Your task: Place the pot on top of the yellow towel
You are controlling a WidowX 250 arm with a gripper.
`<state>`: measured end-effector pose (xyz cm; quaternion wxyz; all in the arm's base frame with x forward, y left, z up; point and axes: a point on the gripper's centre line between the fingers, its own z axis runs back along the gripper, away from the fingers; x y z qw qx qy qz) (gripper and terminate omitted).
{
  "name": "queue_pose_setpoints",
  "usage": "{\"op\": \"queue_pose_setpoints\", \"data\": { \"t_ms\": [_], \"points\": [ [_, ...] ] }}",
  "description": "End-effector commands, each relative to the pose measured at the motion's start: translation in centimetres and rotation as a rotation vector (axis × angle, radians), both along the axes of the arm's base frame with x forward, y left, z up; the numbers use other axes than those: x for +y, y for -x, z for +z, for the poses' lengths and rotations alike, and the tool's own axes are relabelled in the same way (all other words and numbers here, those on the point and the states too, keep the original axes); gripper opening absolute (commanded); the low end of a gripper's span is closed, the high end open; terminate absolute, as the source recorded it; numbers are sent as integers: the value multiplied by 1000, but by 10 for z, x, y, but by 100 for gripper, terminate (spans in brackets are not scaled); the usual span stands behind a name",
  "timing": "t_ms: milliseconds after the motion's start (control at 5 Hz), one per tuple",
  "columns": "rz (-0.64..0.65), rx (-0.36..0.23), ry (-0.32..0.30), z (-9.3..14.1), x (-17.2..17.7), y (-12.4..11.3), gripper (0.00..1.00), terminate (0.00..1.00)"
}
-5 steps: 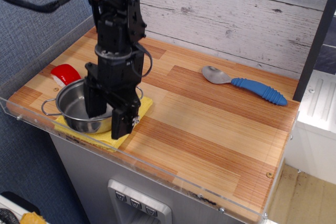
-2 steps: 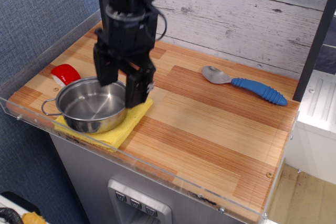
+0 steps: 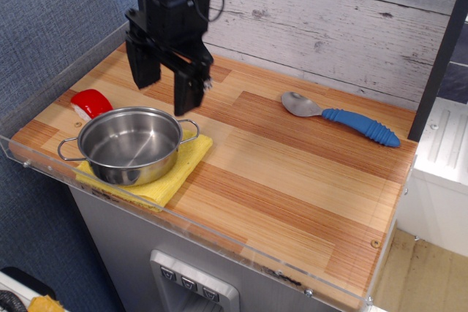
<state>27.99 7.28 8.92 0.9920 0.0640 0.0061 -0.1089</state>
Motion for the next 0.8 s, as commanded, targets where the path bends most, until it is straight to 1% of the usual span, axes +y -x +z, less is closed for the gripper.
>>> {"op": "queue_pose_setpoints", "data": {
  "t_ms": [0, 200, 400, 600],
  "points": [
    [184, -115, 15, 18, 32, -25, 100, 0],
    [237, -103, -7, 19, 43, -35, 100, 0],
    [258, -88, -23, 17, 58, -38, 100, 0],
    [210, -129, -5, 19, 64, -39, 100, 0]
  ]
}}
